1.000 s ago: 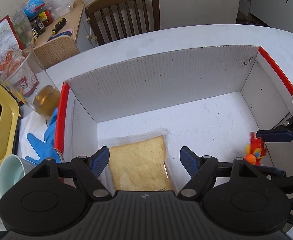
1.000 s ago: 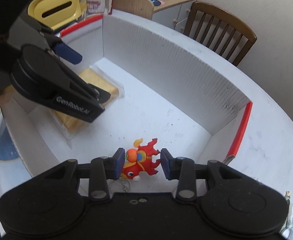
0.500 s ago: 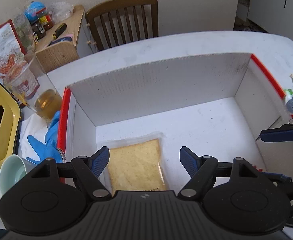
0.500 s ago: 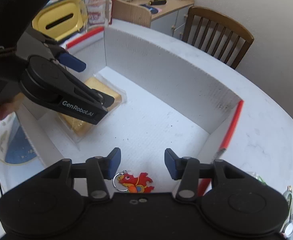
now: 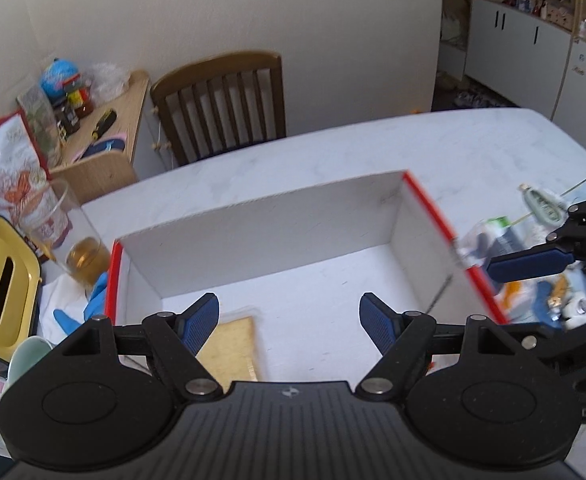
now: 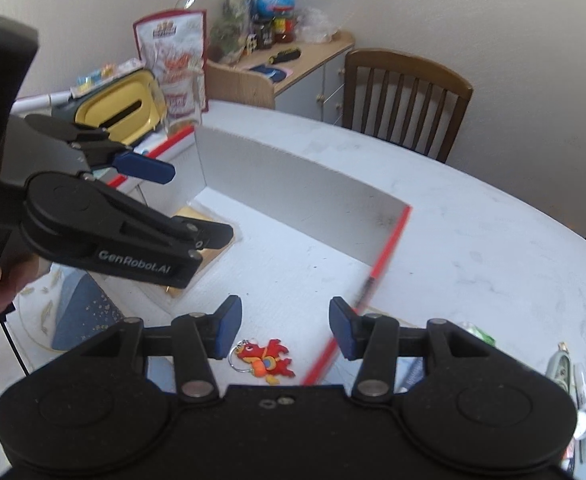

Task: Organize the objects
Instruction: 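Open both grippers to drop the bread and keychain inside the box, then move both grippers back to the table toward the tooth plush and yellow egg toy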

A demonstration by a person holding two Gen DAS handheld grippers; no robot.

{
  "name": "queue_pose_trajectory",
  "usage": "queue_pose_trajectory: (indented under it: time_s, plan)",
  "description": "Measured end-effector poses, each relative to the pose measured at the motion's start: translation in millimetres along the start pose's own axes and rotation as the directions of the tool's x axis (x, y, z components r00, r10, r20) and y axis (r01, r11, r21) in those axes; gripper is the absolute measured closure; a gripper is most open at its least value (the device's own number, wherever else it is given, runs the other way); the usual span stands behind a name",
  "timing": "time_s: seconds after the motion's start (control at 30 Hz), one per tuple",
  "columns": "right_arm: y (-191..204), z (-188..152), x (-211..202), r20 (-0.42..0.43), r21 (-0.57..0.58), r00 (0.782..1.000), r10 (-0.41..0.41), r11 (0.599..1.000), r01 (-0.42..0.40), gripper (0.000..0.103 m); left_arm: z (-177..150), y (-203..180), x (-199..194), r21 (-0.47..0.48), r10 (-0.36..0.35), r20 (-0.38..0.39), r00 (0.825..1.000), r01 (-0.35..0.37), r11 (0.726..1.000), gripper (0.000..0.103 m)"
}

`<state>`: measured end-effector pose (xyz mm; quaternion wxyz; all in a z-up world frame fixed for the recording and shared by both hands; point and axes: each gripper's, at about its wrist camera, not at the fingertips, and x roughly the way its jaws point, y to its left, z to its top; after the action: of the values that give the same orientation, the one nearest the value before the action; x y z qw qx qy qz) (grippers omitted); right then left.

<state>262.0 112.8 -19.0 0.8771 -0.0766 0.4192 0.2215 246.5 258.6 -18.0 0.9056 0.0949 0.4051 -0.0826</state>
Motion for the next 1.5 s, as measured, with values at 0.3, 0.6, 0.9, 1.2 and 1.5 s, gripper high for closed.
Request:
queue_pose_trajectory:
  time_s: [0.3, 0.6, 0.9, 1.2, 1.5]
  plan:
    - [-39, -25, -52, 0.084, 0.072, 0.996, -0.003, 0.997, -0.003, 0.053, 11, -61, -38, 0.018, -0.03, 0.066, 0.997, 0.029, 0.999, 0.026]
    - [-89, -60, -102, 0.14, 0.113, 0.99, -0.029, 0.994, 0.013, 0.041, 20, -121, -56, -0.003, -0.054, 0.104, 0.993, 0.055, 0.998, 0.026]
    - [-137, -97, -139, 0.162, 0.136, 0.985, -0.065, 0.99, 0.043, 0.035, 24, -180, -62, -0.005, -0.086, 0.135, 0.987, 0.088, 0.996, 0.025]
    - [-179, -132, -159, 0.169, 0.179, 0.98, -0.103, 0.981, 0.072, 0.017, 22, -230, -57, 0.003, -0.124, 0.139, 0.982, 0.125, 0.992, 0.023]
    - [-221, -166, -172, 0.184, 0.216, 0.972, -0.148, 0.971, 0.106, 0.0, 15, -263, -45, -0.014, -0.151, 0.11, 0.982, 0.154, 0.988, 0.014]
